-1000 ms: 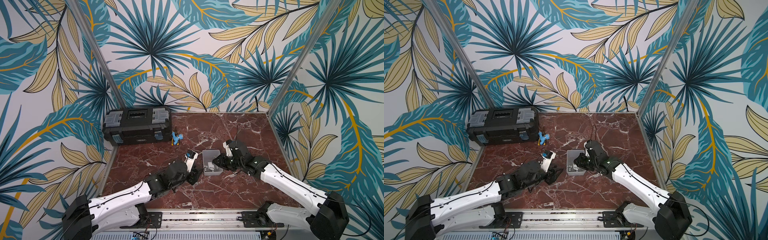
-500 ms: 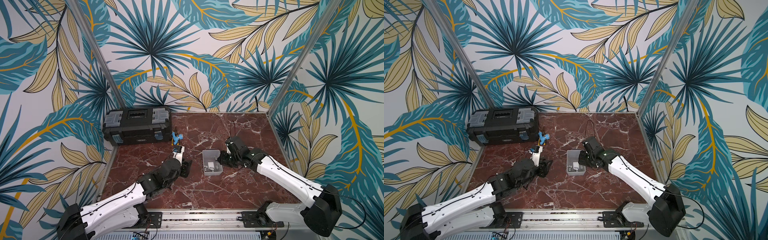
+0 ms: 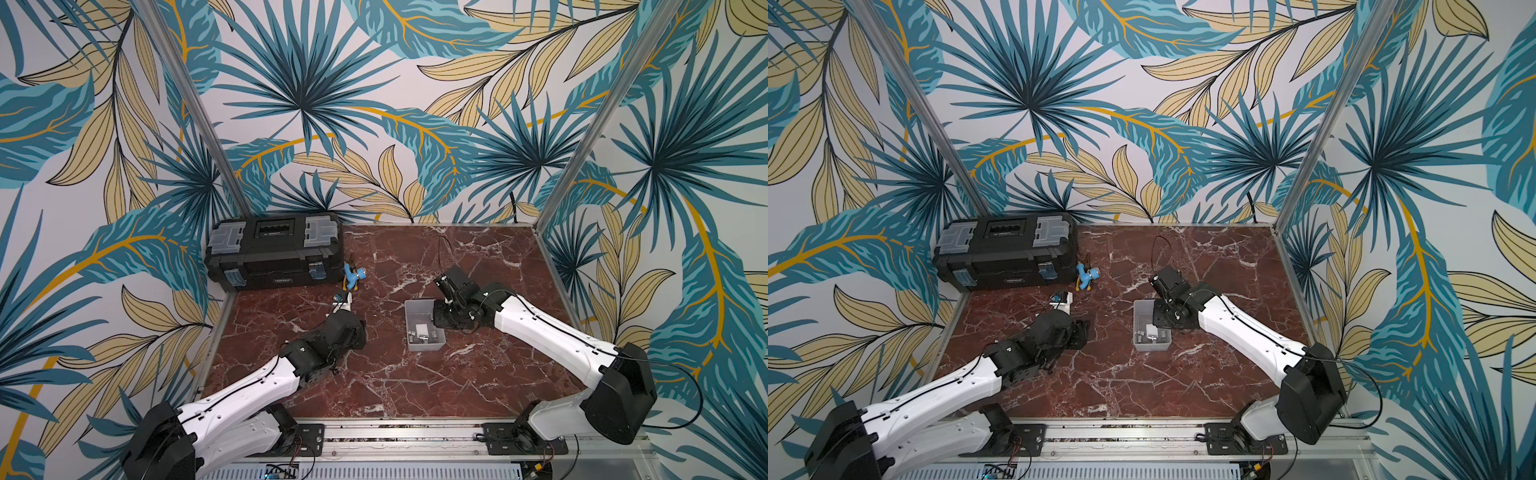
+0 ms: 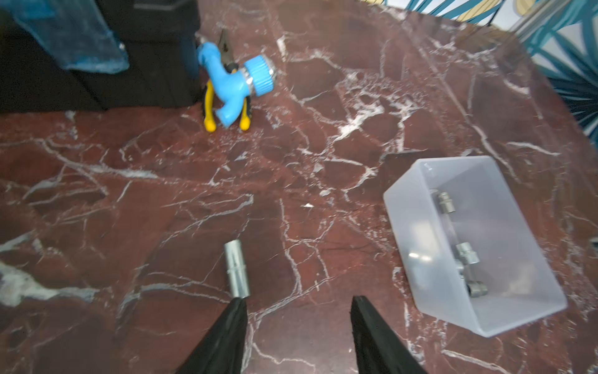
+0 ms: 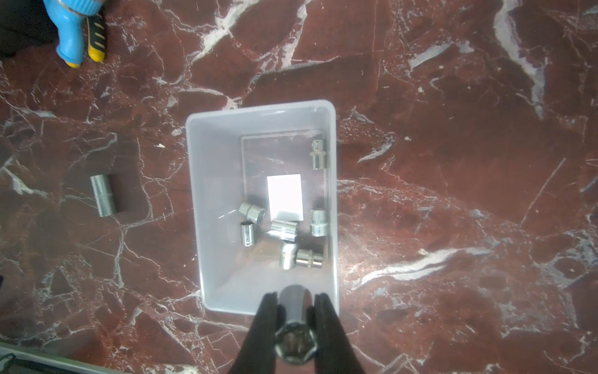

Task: Put the socket on the desktop into the storage box
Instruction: Place the socket head in the storage box.

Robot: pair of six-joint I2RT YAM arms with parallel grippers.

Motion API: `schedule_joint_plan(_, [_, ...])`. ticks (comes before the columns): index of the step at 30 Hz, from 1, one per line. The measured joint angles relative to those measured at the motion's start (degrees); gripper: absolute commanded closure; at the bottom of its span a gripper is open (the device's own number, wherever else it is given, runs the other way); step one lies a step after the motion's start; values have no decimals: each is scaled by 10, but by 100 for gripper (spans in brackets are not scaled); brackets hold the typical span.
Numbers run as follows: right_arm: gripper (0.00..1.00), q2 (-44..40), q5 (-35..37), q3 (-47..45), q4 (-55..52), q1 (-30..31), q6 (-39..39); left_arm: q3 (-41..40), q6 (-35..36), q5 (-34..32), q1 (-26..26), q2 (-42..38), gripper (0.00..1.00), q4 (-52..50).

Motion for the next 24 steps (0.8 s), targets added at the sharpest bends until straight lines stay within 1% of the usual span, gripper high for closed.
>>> schedule_joint_plan(6, [100, 45, 5, 26, -13, 21, -6, 0, -11, 11, 23, 12, 40, -15])
schedule_joint_plan(12, [100, 87, 6, 58, -19, 39, -11, 0, -15, 32, 28, 44, 41, -16])
schedule_joint_plan(17, [100, 119, 5, 78, -19, 48, -12, 0, -15, 45, 34, 50, 41, -17])
schedule_joint_plan(24, [100, 136, 3, 78, -22, 62, -12, 0, -15, 54, 43, 57, 41, -17])
